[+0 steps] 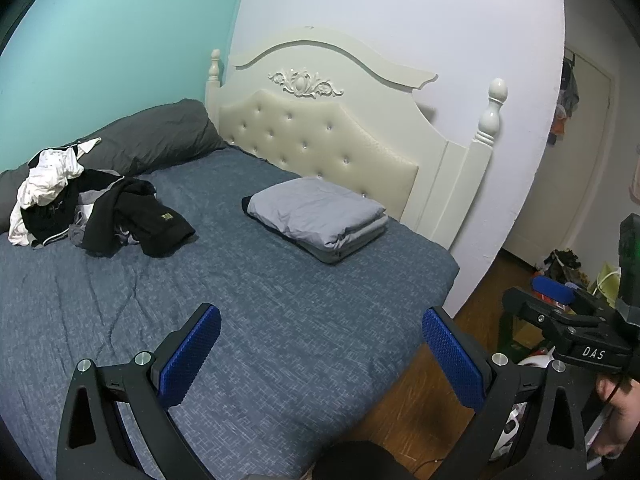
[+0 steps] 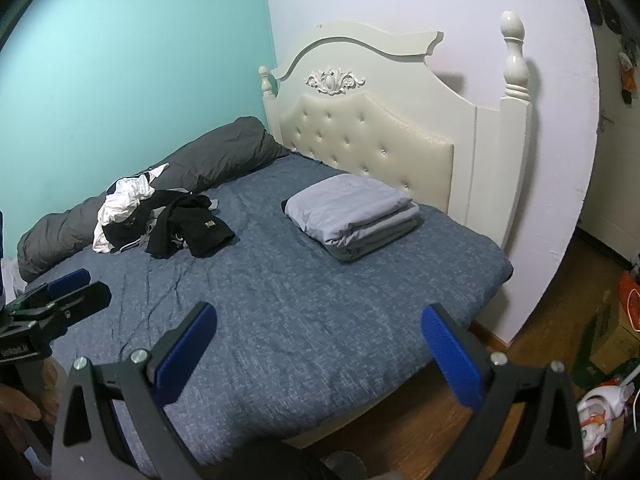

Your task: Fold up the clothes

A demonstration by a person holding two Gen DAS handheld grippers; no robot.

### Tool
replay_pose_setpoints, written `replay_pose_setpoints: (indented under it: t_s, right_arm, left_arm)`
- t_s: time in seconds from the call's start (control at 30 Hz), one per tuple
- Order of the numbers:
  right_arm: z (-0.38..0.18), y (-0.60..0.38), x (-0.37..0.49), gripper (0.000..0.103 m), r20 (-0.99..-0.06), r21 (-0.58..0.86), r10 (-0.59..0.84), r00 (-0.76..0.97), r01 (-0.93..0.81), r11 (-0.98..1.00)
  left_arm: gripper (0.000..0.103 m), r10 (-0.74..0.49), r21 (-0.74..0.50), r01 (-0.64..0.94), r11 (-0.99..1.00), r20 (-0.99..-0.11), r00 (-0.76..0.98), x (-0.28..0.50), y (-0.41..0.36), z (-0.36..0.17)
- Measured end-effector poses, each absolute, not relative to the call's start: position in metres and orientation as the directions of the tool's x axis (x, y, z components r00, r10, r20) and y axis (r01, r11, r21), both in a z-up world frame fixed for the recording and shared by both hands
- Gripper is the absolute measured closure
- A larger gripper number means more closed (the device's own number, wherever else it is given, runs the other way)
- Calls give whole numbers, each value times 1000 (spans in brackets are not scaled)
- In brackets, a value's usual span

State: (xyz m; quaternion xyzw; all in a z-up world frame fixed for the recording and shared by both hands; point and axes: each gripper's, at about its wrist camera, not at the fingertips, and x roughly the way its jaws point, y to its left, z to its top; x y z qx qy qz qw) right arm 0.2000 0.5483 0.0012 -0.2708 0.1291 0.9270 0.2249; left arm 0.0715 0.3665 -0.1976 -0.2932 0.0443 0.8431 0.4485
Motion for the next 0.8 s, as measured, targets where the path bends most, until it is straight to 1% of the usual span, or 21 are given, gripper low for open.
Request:
replay_pose_setpoints:
  t_s: [0.5,0.8]
  right_arm:
    - [4,547,203,0,-543,113,368,-754,-500,-859]
    - [3,547,204,0,-550,107,365,-751,-497,-861]
  left_arm:
    - [0,732,-188,-781,-595,-529,-430,71,365,-196]
    - [0,725,-197,-772,-604,-537,-430,69,364,-193]
